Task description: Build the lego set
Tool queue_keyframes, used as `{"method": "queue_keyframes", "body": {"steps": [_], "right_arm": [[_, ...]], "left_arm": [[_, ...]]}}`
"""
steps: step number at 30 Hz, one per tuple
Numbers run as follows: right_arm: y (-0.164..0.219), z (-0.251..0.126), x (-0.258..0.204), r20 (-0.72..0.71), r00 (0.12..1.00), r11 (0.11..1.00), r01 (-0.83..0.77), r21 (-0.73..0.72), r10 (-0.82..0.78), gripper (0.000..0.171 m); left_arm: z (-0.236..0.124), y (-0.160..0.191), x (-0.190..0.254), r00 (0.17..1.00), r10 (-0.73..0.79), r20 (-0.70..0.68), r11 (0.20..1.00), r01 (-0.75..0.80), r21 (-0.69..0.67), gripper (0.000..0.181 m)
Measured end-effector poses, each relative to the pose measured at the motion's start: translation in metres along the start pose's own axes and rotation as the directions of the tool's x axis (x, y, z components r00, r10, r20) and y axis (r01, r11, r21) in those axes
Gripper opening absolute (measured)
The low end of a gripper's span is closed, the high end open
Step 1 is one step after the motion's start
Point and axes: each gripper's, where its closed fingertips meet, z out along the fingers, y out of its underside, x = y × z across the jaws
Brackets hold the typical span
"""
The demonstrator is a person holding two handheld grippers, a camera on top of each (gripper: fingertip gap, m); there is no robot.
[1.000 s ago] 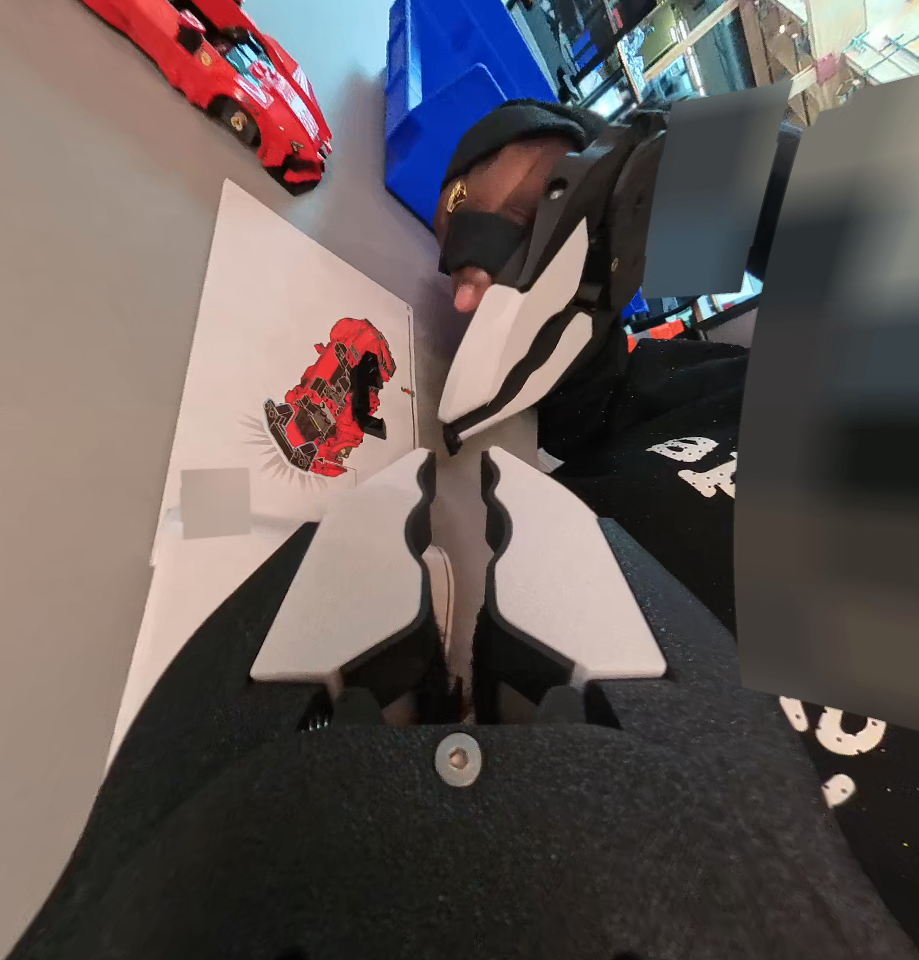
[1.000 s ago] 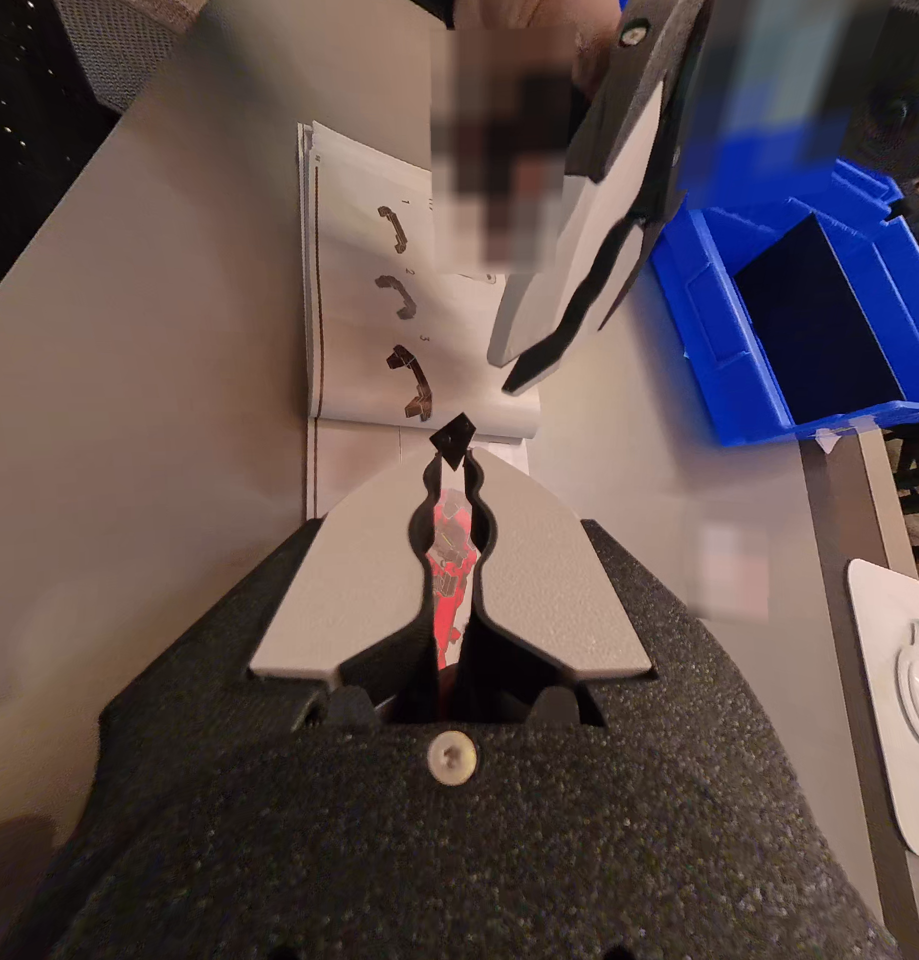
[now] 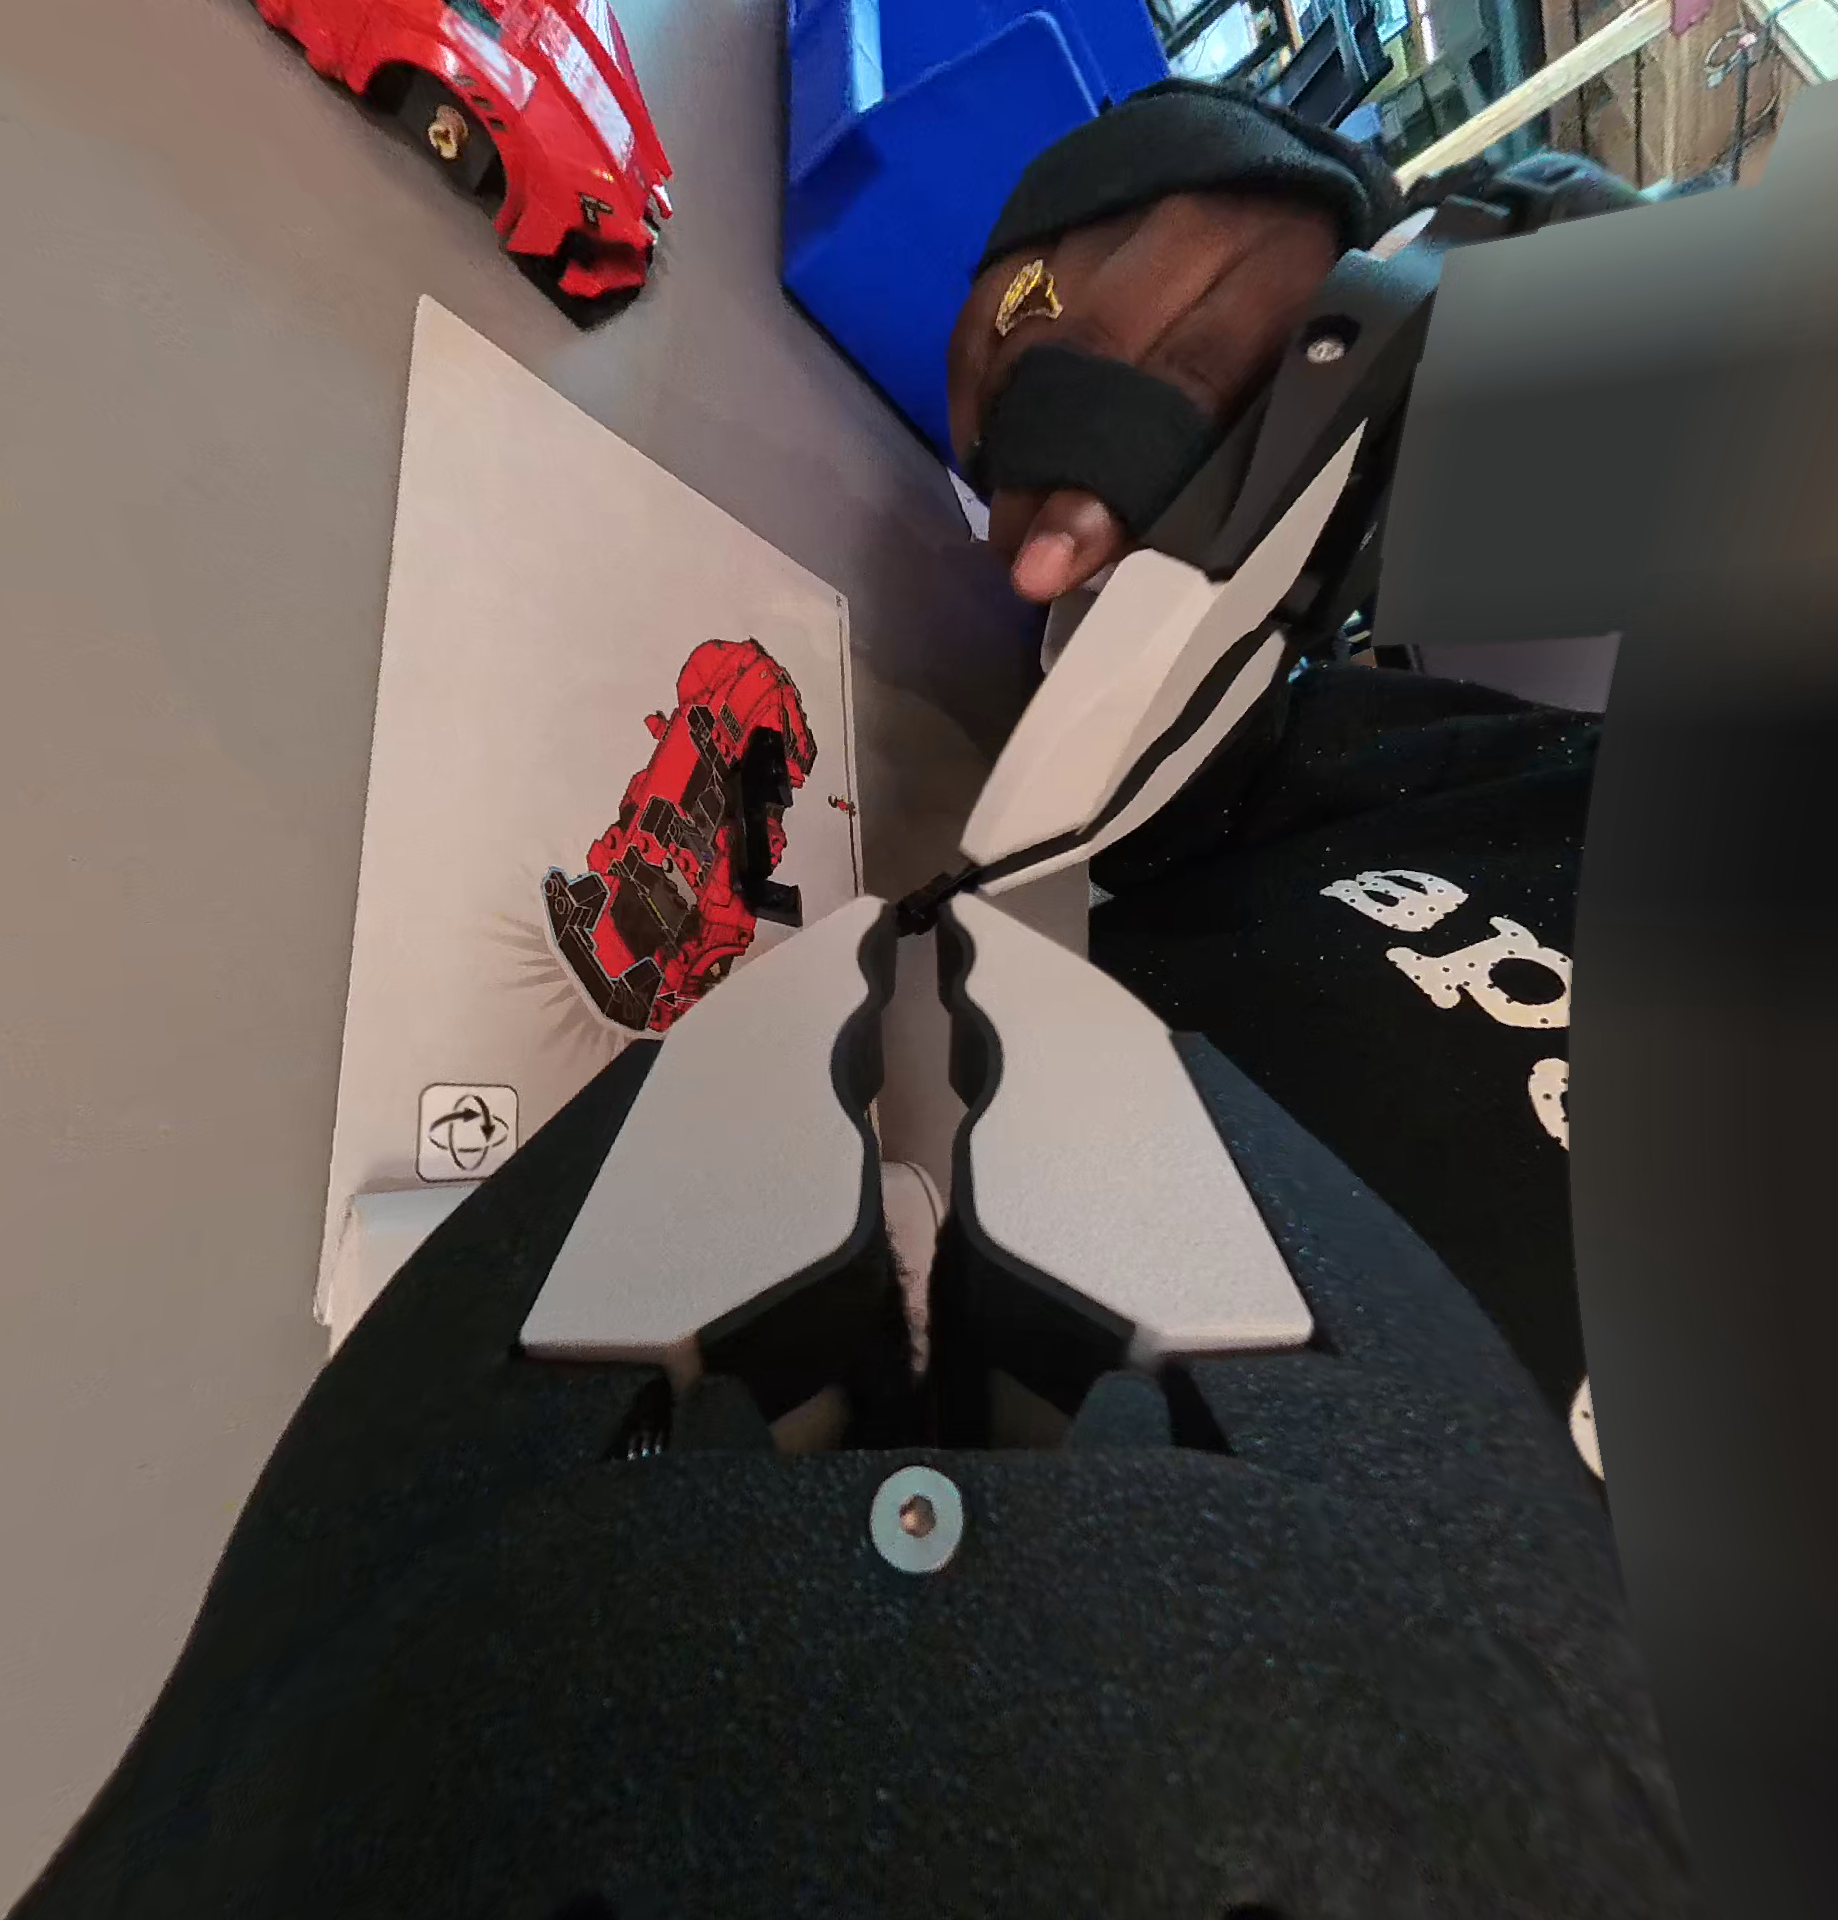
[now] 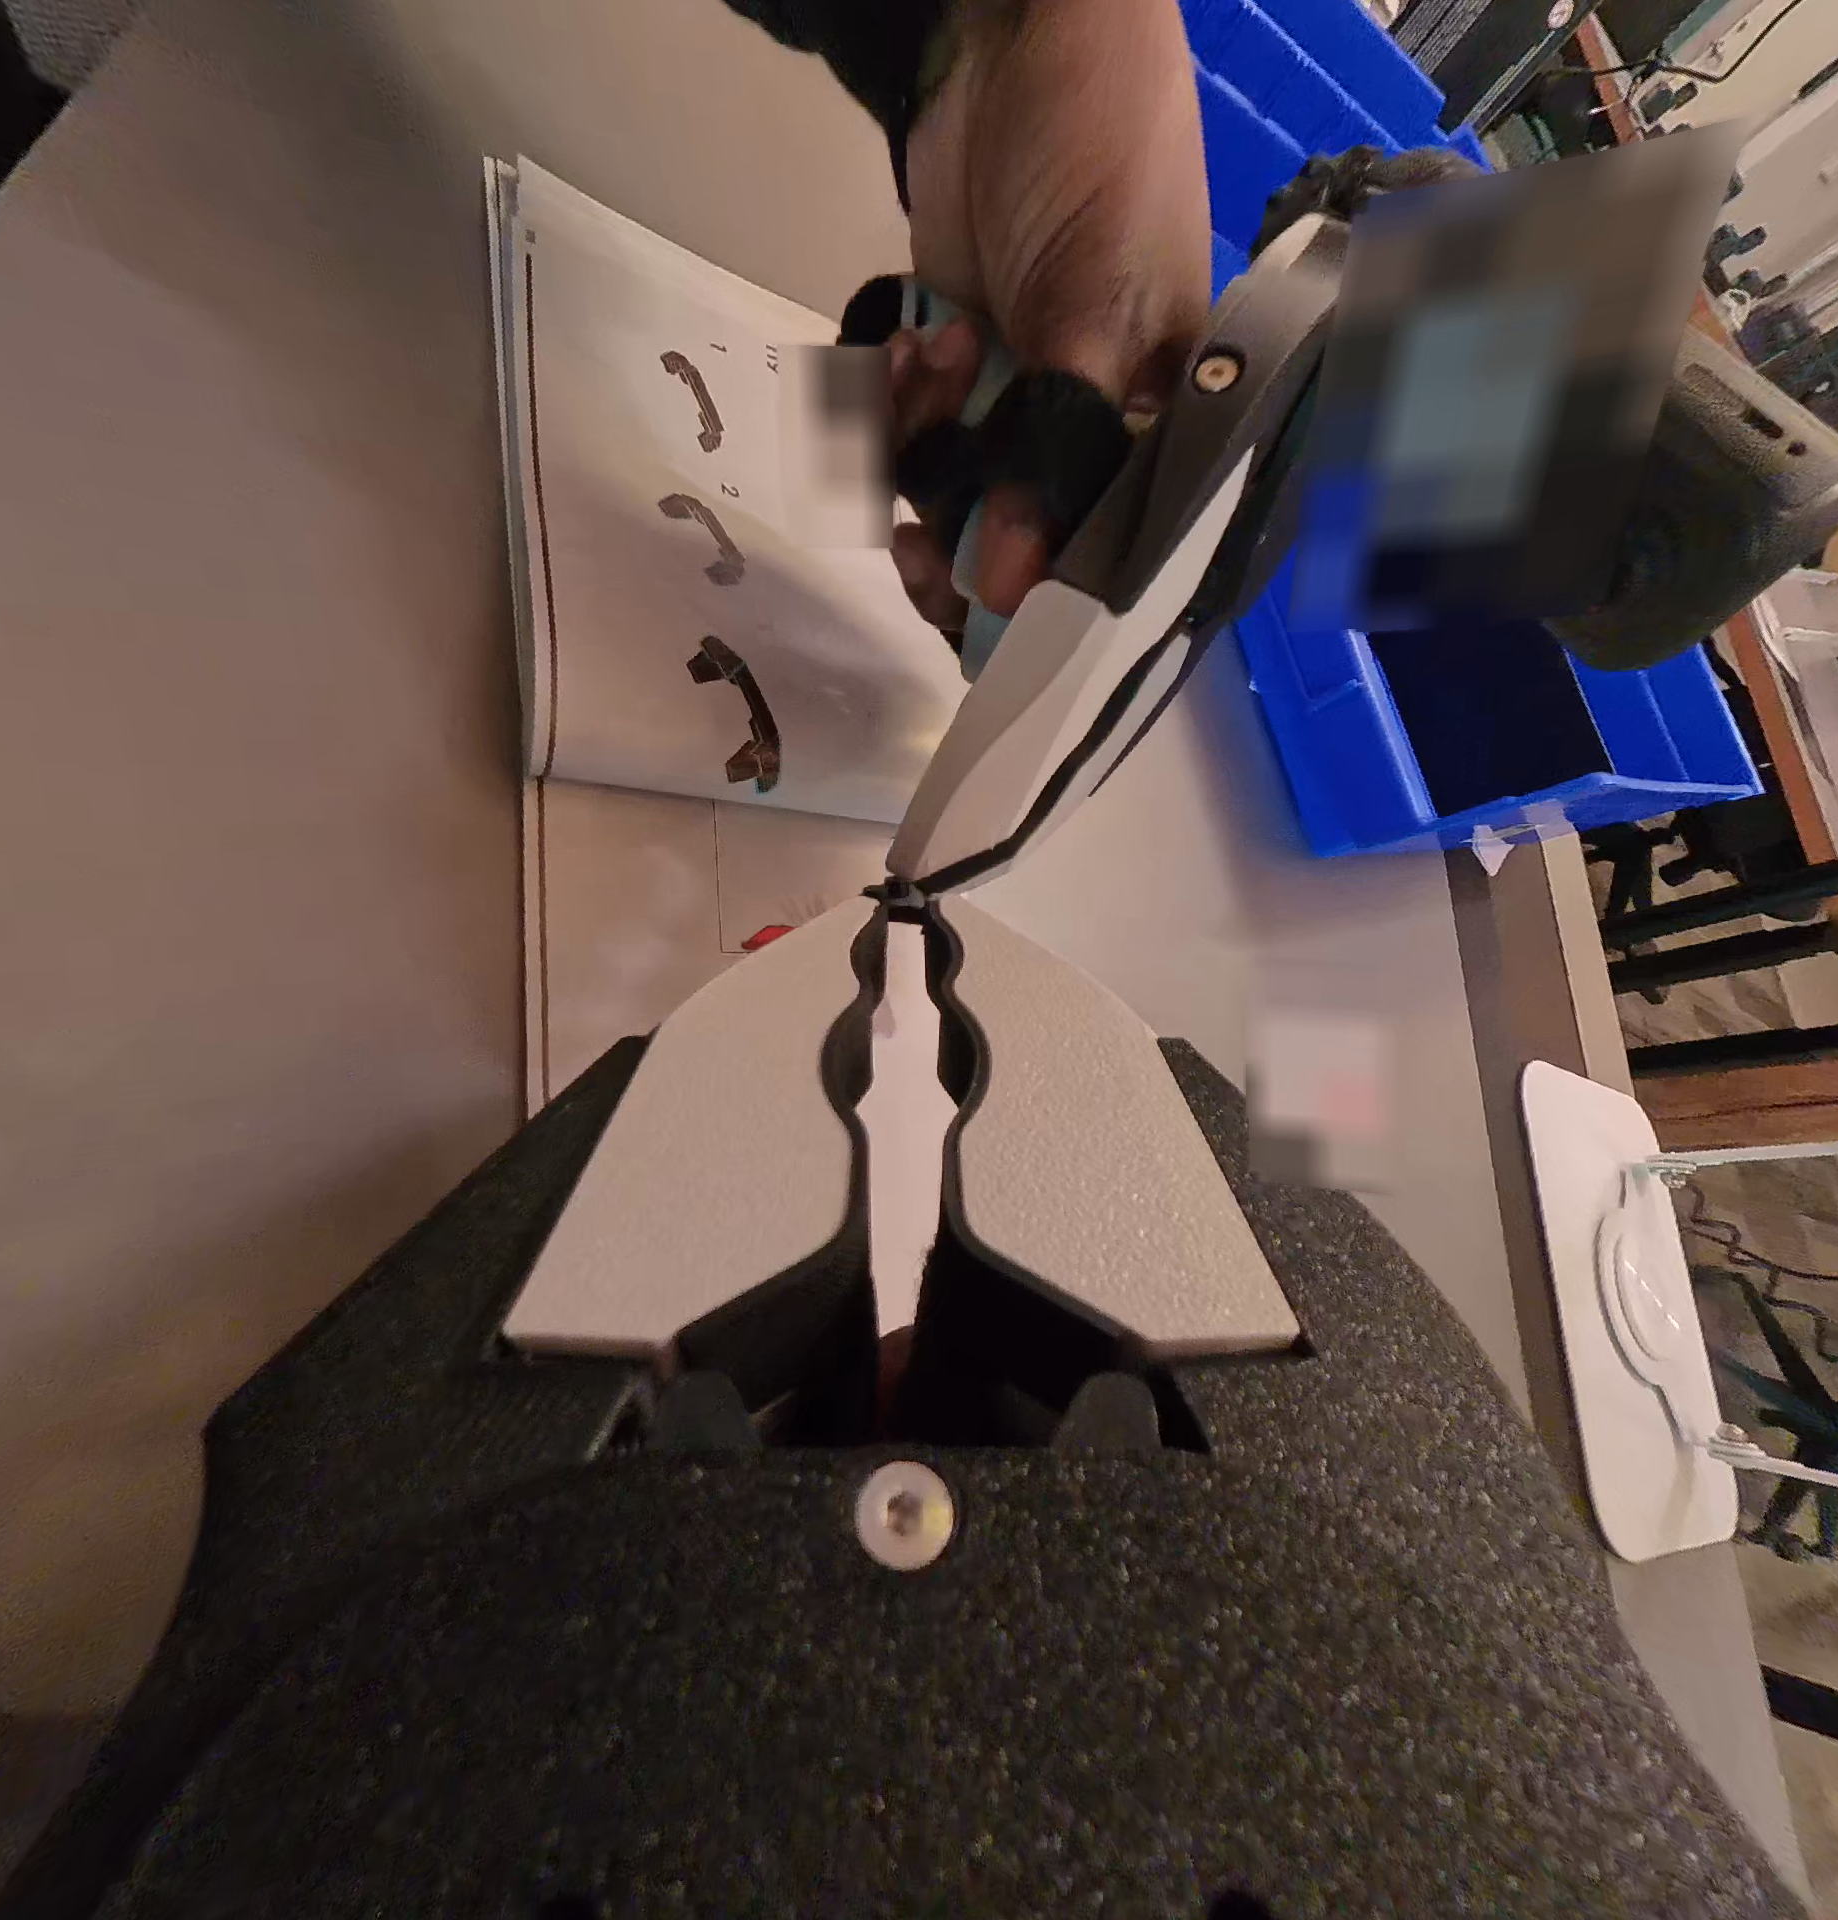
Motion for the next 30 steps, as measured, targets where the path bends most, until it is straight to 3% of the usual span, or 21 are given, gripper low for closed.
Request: {"method": "queue_keyframes", "body": {"steps": [17,30], "right_arm": [[-0.003,-0.001,-0.004,0.040,0.997,0.991,-0.068,0.113,0.064,0.003],[-0.015,-0.009,-0.009,0.117,0.988,0.965,-0.130,0.228,0.106,0.001]], "left_arm": [[-0.001,0.002,0.001,0.995,-0.013,-0.099,0.997,0.021,0.070,0.006],[0.000,0.006,0.019,0.964,0.073,-0.254,0.996,-0.057,0.068,0.019]]}}
